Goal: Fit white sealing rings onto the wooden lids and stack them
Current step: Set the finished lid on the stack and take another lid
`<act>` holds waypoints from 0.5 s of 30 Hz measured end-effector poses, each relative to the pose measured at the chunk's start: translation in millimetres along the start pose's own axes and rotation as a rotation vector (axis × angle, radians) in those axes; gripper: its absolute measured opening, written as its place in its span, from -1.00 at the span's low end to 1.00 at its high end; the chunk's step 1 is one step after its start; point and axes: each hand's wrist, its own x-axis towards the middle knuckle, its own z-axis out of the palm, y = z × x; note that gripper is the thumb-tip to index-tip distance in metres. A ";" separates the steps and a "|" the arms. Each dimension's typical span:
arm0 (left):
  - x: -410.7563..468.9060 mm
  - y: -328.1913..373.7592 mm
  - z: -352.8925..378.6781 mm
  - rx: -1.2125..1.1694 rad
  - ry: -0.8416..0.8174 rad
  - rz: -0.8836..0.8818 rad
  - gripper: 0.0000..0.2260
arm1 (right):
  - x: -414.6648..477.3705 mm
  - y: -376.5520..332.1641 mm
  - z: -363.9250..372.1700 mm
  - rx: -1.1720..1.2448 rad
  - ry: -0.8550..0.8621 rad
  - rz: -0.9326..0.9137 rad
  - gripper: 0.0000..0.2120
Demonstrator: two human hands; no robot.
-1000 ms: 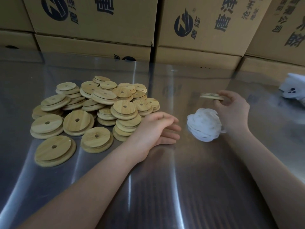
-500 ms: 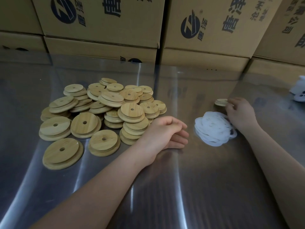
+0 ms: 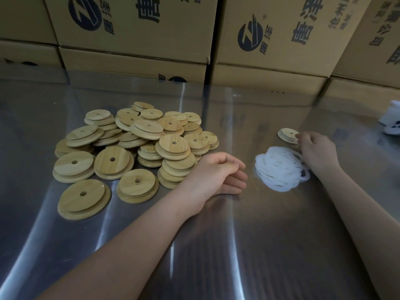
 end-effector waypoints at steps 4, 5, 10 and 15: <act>-0.6 0.2 1.4 0.013 0.010 0.010 -0.83 | -3.7 -9.2 2.3 -0.057 -0.119 -0.040 -0.51; -1.0 0.6 1.7 0.016 0.014 0.012 -0.83 | -4.2 -11.1 2.6 -0.057 -0.138 -0.045 -0.50; -3.4 2.1 4.0 0.061 0.048 0.038 -0.82 | -8.7 -19.3 1.5 -0.120 -0.243 -0.087 -0.52; -6.0 1.5 7.6 0.170 0.073 0.109 -0.80 | -17.5 -27.8 2.3 -0.207 -0.296 -0.146 -0.64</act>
